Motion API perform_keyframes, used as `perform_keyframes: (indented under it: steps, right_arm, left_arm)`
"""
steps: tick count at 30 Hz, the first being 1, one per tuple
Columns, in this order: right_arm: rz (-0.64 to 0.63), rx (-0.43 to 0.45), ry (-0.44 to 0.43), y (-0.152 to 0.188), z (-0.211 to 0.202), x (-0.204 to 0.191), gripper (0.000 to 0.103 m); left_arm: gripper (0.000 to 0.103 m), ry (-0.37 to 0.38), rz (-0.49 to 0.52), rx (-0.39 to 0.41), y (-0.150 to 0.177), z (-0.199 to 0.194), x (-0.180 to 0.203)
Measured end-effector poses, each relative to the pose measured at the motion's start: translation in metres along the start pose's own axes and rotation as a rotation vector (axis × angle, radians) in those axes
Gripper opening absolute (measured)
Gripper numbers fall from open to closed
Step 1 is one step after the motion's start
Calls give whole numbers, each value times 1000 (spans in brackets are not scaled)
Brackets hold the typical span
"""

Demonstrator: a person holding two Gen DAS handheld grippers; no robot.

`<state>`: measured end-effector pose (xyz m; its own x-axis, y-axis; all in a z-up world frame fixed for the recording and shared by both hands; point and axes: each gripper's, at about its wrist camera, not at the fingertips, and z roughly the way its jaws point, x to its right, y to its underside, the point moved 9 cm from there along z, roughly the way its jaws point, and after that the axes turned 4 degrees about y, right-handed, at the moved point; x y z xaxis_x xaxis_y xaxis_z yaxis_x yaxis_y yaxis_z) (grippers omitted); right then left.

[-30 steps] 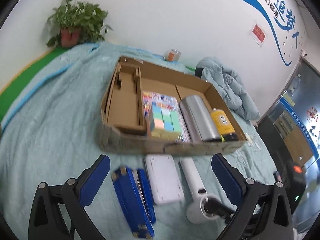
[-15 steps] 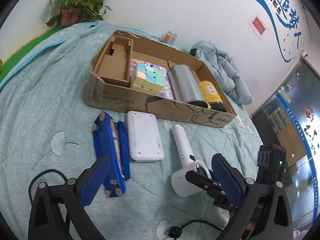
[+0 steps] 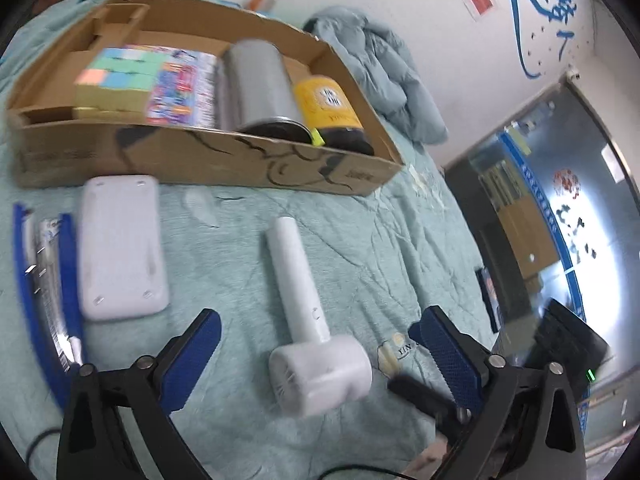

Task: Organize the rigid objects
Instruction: 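Move the right gripper toward the white handheld fan, then grasp the white fan by its handle with the right gripper and lift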

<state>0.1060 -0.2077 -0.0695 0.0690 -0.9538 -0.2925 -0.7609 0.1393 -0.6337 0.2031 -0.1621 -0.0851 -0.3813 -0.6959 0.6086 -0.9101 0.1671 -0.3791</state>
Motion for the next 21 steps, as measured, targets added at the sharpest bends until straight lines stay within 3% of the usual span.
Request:
perform_keyframes:
  steps: [2,5,10,13,16,19,21]
  right_arm:
    - [-36,-1,14,3,3,-5,76]
    - [-42,-37,48,16,17,-18,76]
    - [22,-21,121,23,23,-12,75]
    - [17,-28,112,27,26,-16,72]
    - [-5,-63,107,31,33,-25,58]
    - [-14,-73,129,33,35,-27,58]
    - [-8,-74,128,32,36,-26,58]
  left_arm:
    - [92,9,19,-65,-8,24,3]
    - [76,6,6,-150,-12,52,-2]
    - [58,-13,5,-281,-6,85,-9]
    - [54,-18,12,-293,-6,89,-13]
    - [42,-21,15,-298,-6,86,-17]
    - [34,-27,8,-296,-5,83,-25]
    - [34,-17,3,-293,-4,82,-27]
